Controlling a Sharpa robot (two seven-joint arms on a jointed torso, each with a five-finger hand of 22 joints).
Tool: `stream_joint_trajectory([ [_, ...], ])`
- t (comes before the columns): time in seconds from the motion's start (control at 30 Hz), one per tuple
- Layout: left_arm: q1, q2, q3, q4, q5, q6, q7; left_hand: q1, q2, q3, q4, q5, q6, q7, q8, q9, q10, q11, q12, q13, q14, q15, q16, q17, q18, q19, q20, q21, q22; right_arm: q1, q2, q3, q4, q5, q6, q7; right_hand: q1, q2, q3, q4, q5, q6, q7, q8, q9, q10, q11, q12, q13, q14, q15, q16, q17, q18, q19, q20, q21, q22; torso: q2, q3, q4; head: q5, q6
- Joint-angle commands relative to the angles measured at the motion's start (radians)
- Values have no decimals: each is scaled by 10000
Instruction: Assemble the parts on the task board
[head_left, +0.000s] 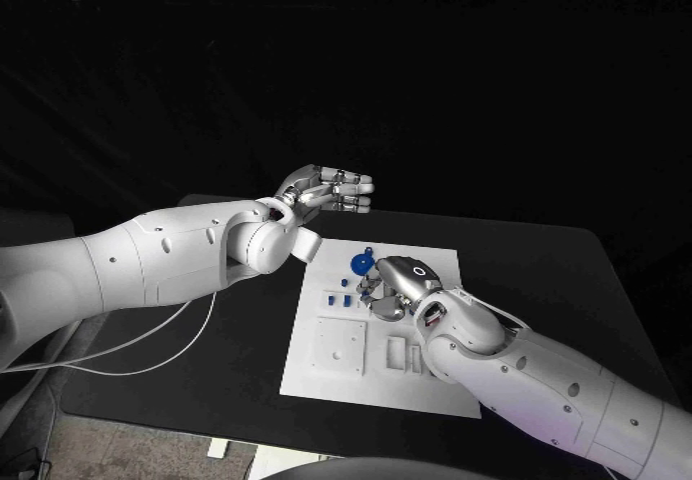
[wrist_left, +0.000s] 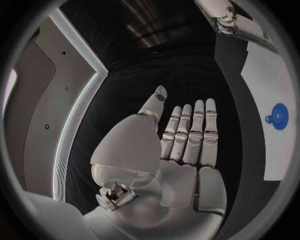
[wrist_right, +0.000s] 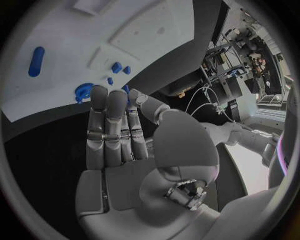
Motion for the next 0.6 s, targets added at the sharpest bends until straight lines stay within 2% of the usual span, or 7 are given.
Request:
stream_joint_trajectory([
  [0.03, 23, 70, 8, -16, 72, -34, 35, -27, 55, -25, -8, 4, 46, -5, -4, 5, 34, -4, 2, -2, -33, -16, 0, -11, 144, -27, 46, 52, -10, -84, 121, -110, -59, -194, 229, 108, -39, 6, -13, -36, 56, 65, 13, 36, 16, 69, 7, 38, 10, 22, -69, 61, -9, 145, 66, 18, -29, 15, 0, 6, -11, 84, -67],
  [0.13, 25, 121, 7, -37, 72, -26, 25, -27, 55, -25, -8, 4, 46, -5, -4, 5, 34, -4, 2, -2, -33, -16, 0, -11, 144, -27, 46, 52, -10, -153, 215, -221, -136, -258, 226, 115, -41, 9, -9, -42, 77, 69, 13, 36, 17, 68, 10, 36, 9, 21, -71, 62, -15, 145, 76, 16, -53, 39, 3, 3, -9, 149, -106],
  [0.23, 26, 166, 6, -51, 72, -6, 11, -27, 55, -25, -8, 4, 46, -5, -4, 5, 34, -4, 2, -2, -33, -16, 0, -11, 144, -27, 46, 52, -10, -219, 286, -304, -186, -332, 225, 104, -46, 10, -4, -48, 88, 70, 12, 37, 18, 72, 9, 36, 9, 22, -72, 66, -22, 146, 91, 15, -83, 70, 4, 2, -1, 268, -223],
  [0.3, 26, 194, 6, -66, 72, 20, -17, -10, 50, -29, 36, -3, 25, -2, -7, 4, 25, -3, 1, -2, -49, -12, -1, -11, 143, -34, 51, 53, -13, -276, 349, -363, -204, -415, 246, 81, -46, 10, -4, -48, 88, 70, 12, 37, 18, 72, 9, 36, 9, 22, -72, 66, -22, 146, 91, 15, -83, 70, 6, 9, -18, 364, -271],
  [0.47, 25, 226, 5, -95, 72, 44, -36, -8, 48, -34, 55, -6, 10, 1, -6, 4, 18, 0, 4, -1, -65, -6, 0, -11, 143, -44, 55, 49, -14, -367, 409, -446, -256, -485, 266, 33, -57, 5, 8, -60, 125, 72, 10, 34, 21, 83, 6, 38, 10, 25, -74, 74, -35, 147, 111, 13, -121, 114, 5, -1, 3, 494, -361],
  [0.6, 24, 225, 4, -98, 72, -25, 39, 13, 67, -20, 58, 22, 83, -14, 5, 7, 63, -12, 13, -1, -11, -25, 8, -7, 153, -15, 44, 66, -8, -440, 426, -477, -305, -503, 214, -29, -57, 5, 8, -60, 125, 72, 10, 34, 21, 83, 6, 38, 10, 25, -74, 74, -35, 147, 111, 13, -121, 114, 4, 3, -6, 579, -395],
])
